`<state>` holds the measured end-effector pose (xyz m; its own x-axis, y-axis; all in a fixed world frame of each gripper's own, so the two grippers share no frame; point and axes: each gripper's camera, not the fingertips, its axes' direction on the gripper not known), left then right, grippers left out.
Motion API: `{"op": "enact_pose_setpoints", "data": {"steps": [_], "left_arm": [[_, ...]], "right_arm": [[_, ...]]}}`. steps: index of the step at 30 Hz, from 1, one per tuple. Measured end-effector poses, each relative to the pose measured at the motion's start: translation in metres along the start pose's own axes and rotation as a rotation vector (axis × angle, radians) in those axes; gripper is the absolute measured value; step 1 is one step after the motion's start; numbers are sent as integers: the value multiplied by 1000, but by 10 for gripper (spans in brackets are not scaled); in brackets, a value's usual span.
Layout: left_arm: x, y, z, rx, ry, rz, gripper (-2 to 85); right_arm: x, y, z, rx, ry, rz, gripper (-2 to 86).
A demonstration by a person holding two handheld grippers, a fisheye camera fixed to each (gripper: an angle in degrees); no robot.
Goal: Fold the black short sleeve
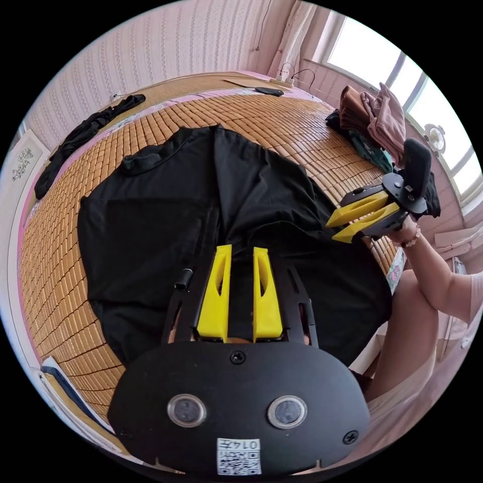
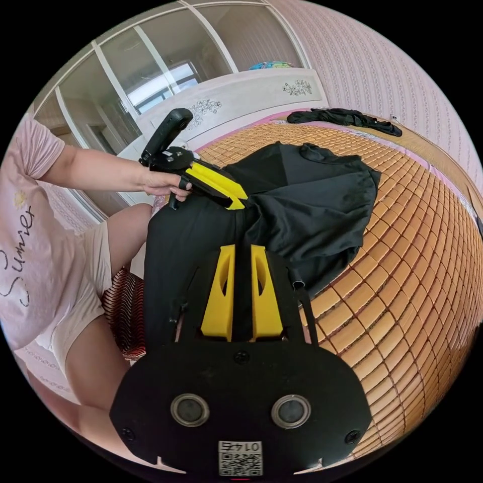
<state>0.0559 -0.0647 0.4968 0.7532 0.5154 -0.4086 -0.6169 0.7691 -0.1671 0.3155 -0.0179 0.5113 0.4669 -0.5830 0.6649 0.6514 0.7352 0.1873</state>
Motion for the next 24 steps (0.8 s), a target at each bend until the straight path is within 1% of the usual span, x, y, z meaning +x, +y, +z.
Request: {"op": "enact_pose_setpoints", "data": {"steps": [2, 5, 8, 11, 14, 16, 18, 20, 21, 24], "left_arm": [[-2, 3, -4, 16, 5, 8, 24], [-9, 12, -10, 13, 2, 35, 3], [-20, 22, -12, 8, -11, 47, 0], [-32, 31, -12, 2, 15, 28, 9], [-48, 44, -18, 36, 101, -49, 33], [-64, 59, -36, 127, 191, -86, 50], [-83, 73, -48, 169, 208, -114, 56], [-108, 89, -59, 197, 192, -156, 58], [-126, 100, -65, 213, 164, -172, 58], [-175, 121, -72, 197, 34, -215, 57]], "right_arm": [[-8, -7, 6, -34, 25, -31, 76], [-17, -15, 20, -147, 74, -89, 70], [-23, -18, 20, -145, 119, -126, 57], [-21, -22, 17, -138, 101, -127, 54], [-16, -22, 7, -127, 81, -112, 57], [-6, -19, -5, -107, 73, -60, 65], [11, -12, -25, -32, 43, 48, 80], [22, -9, -36, 11, 69, 136, 84], [28, -12, -41, 34, 119, 199, 85], [51, -40, -47, 117, 208, 339, 84]]}}
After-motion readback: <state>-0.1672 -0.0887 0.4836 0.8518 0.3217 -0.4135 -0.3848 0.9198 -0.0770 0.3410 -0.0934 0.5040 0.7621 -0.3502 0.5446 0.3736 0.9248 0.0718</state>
